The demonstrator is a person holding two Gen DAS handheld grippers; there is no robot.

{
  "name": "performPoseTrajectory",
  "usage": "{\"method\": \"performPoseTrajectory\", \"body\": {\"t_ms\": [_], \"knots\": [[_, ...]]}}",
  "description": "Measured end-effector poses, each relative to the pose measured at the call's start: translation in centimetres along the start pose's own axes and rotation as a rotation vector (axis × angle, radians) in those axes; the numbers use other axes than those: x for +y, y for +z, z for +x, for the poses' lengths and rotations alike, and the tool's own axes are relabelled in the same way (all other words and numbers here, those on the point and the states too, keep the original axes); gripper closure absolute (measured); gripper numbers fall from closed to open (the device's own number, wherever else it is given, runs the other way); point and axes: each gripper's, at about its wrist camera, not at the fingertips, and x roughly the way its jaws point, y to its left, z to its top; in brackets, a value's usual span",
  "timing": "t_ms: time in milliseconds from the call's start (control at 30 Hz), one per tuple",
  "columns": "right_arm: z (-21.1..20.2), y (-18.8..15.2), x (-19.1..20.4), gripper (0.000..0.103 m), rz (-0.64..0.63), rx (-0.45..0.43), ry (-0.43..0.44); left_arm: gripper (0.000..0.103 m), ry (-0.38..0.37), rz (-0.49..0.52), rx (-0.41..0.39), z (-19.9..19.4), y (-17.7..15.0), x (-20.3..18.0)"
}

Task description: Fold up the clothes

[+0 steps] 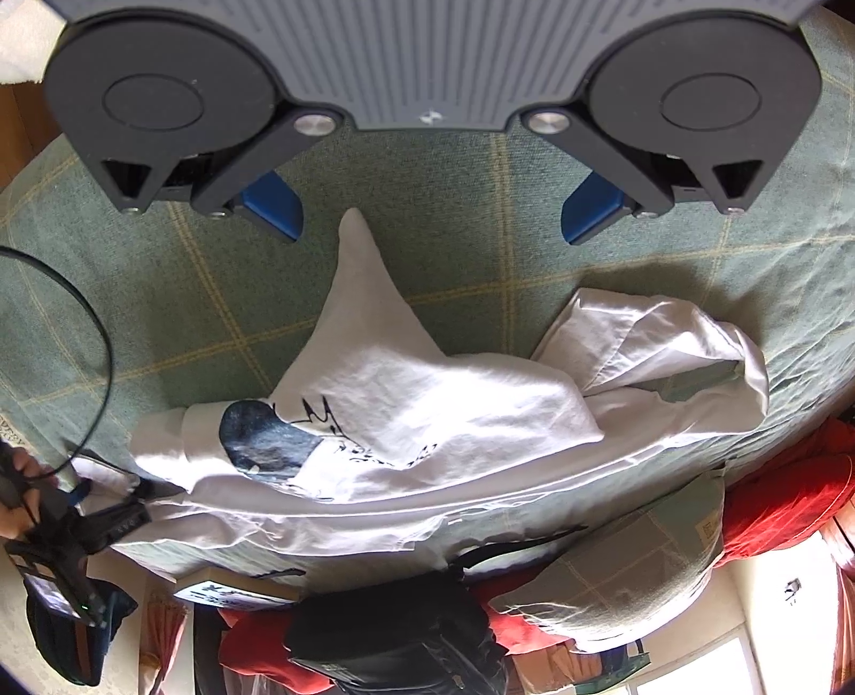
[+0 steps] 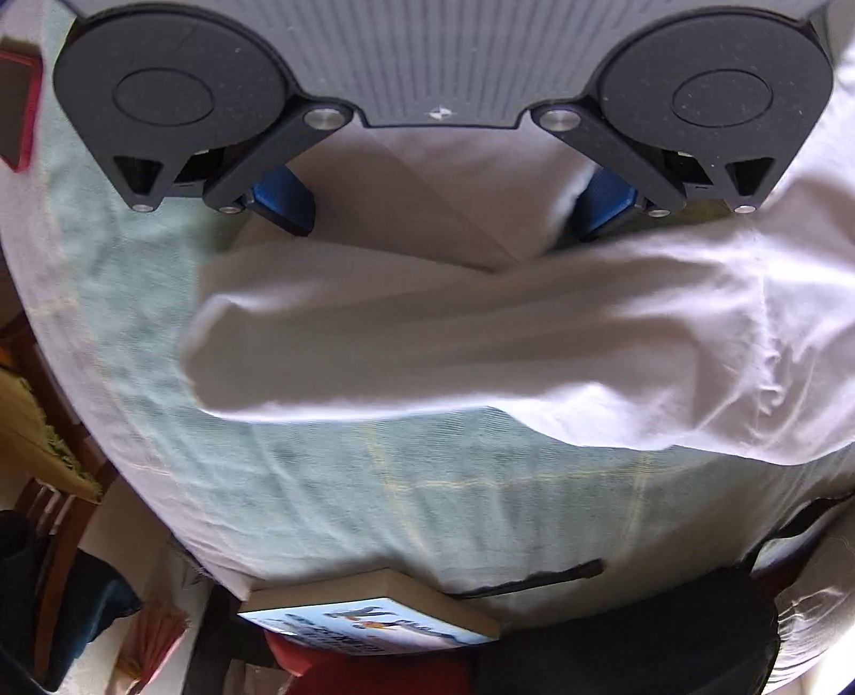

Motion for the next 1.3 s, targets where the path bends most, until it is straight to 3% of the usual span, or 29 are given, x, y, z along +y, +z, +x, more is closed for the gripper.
{"method": "performPoseTrajectory", "body": {"t_ms": [67, 267, 467, 633, 767, 1033, 1200, 1300], "knots": [[-0.5, -0.5, -1.4, 0.000, -0.006, -0.007, -0.077, 0.001, 0.002, -0.001, 0.001, 0.1, 0.0, 0.1], [-1.2, -2.0, -7.0, 0.000, 0.096, -0.006, -0.169, 0.001, -0.002, 0.009, 0.000, 0.4, 0.1, -0.2], [-1.4, -2.6, -5.9, 0.000, 0.044, -0.054, -0.081, 0.001, -0.010, 0.021, -0.002, 0.4, 0.3, -0.7], [-0.4, -1.3, -5.2, 0.000, -0.040, -0.066, -0.157, 0.001, -0.013, 0.019, -0.005, 0.2, 0.2, -0.7], [0.1, 0.0, -9.5, 0.000, 0.042, -0.043, -0.207, 0.001, -0.007, 0.015, -0.004, 0.2, 0.2, -0.6], [0.7, 1.8, -16.7, 0.000, 0.122, -0.022, -0.484, 0.001, -0.014, 0.017, -0.008, 0.4, 0.3, -0.5], [-0.5, 1.5, -19.8, 0.000, 0.205, -0.027, -0.557, 0.001, -0.008, 0.012, -0.011, 0.4, 0.4, -0.1], [-1.5, 0.8, -20.1, 0.000, 0.223, -0.034, -0.559, 0.001, 0.000, 0.018, -0.011, 0.4, 0.4, 0.1]]}}
